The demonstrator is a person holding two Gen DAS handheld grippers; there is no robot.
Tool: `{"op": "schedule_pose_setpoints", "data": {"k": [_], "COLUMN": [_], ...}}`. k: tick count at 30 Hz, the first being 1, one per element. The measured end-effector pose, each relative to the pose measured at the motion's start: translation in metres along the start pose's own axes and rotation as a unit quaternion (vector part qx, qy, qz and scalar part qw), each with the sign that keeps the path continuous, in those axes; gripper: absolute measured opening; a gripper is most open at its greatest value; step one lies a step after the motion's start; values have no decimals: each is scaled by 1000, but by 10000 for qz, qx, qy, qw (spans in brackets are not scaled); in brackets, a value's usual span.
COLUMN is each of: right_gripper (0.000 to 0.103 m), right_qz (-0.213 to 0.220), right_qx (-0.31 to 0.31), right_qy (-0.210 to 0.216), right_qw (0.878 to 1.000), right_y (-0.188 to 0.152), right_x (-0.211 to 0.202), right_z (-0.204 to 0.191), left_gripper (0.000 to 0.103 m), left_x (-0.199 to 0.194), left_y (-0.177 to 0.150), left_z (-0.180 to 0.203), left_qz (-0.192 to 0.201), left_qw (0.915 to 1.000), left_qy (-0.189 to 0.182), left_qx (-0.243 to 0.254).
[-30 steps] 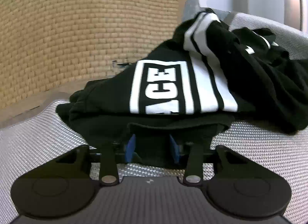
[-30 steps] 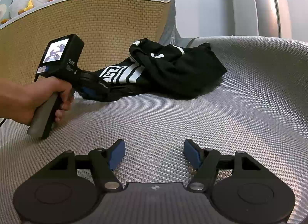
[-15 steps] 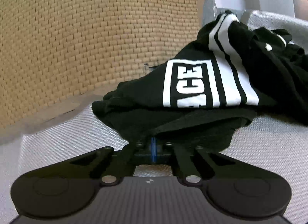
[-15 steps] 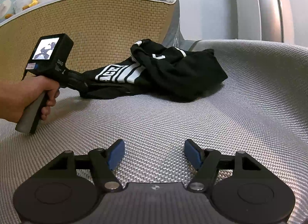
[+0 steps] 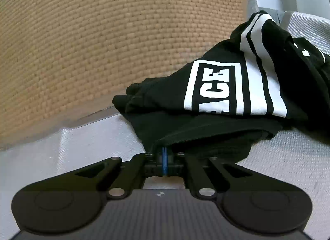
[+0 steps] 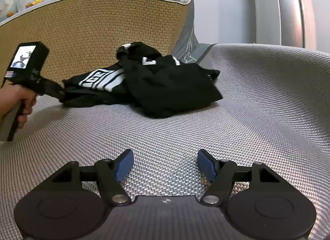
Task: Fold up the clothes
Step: 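Hold the shirt hem with the left tool while the right tool moves alongside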
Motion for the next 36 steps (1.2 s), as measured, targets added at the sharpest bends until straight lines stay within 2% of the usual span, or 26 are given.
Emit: {"op": "schedule_pose_setpoints", "data": {"k": [7, 16, 26, 36], "right_gripper": [73, 73, 73, 73], "right_qz": [-31, -49, -85, -89], "right_qx": [-30, -120, -240, -373], "right_qy": [-86, -125, -175, -228], "right_qw": [10000, 9998, 9995, 9990], "right_y": [0, 1, 2, 4], "right_x": [-4, 3, 4, 2], "right_z": [-2, 6, 5, -2], "left_gripper": [1, 1, 1, 2], "left_x": [-14, -38, -59, -55], "left_y": [-7, -26, -59, -62], "left_z": [-20, -45, -76, -73], "left_qz": [33, -25, 23, 137], "left_qw": [9998, 9990, 9944, 9935], "left_qy": [37, 256, 501, 480], "left_qx": [-210, -362, -926, -1023]}}
Point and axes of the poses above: each gripper's, at about its wrist camera, not at the fingertips, and x roughly the way its jaws point, z to its right, y to its top, the point moved 2 cm from there along x, roughly the way its jaws point, and after that the axes turned 14 degrees about -y, right-handed, at the moved point
